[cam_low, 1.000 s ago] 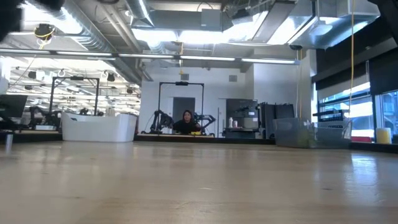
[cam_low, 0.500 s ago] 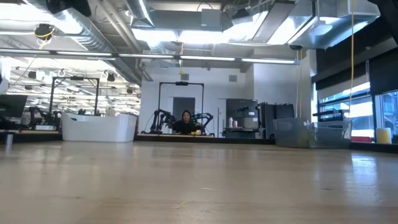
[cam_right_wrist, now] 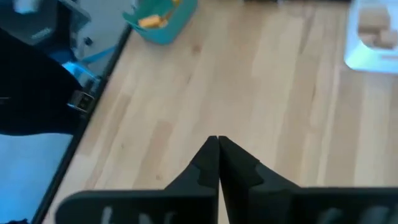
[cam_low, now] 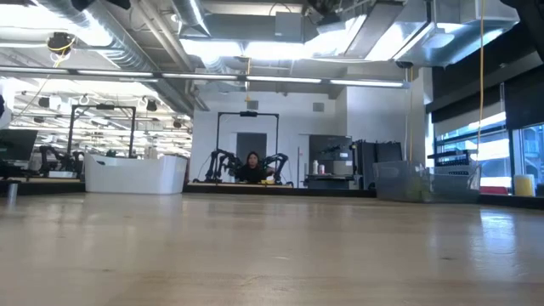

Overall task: Sort & place blocks by color
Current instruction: Return to Home Position

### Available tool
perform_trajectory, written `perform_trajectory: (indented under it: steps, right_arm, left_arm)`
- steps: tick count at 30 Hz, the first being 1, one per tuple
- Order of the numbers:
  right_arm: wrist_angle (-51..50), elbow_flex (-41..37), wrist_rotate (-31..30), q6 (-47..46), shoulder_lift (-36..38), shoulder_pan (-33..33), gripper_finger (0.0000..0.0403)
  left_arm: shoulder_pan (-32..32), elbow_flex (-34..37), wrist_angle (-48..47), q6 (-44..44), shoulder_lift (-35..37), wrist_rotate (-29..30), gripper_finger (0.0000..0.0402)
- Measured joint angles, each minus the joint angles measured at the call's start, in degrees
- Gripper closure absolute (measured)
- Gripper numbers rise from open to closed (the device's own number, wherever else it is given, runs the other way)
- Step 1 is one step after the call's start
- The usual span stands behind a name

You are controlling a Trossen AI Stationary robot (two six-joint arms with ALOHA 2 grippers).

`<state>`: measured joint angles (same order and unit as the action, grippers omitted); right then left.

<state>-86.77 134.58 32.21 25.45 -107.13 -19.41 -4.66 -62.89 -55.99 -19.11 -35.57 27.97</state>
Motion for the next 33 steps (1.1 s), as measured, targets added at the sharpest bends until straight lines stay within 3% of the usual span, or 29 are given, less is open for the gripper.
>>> perform_trajectory:
  steps: [8,19,25,33]
  right_arm:
    - [-3.30,0.28,-1.62,-0.11,4.26,-4.31,0.0401]
    - [-3.16,-3.52,-1.72,2.61,17.40,-12.18,0.0401]
    - [-2.59,-15.62,-1.11,3.34,28.03,-16.88,0.0402]
    - [11.46,-39.73,0.15,2.40,45.25,-21.88,0.0402]
  left_arm:
    - [2.64,0.00,-1.31,2.19,1.67,-0.44,0.0401]
    - [3.27,0.04,-3.10,1.68,3.76,1.34,0.0401]
    - [3.27,0.04,-3.17,1.62,7.69,4.05,0.0401]
    - [3.27,0.04,-5.29,1.64,13.40,6.29,0.0401]
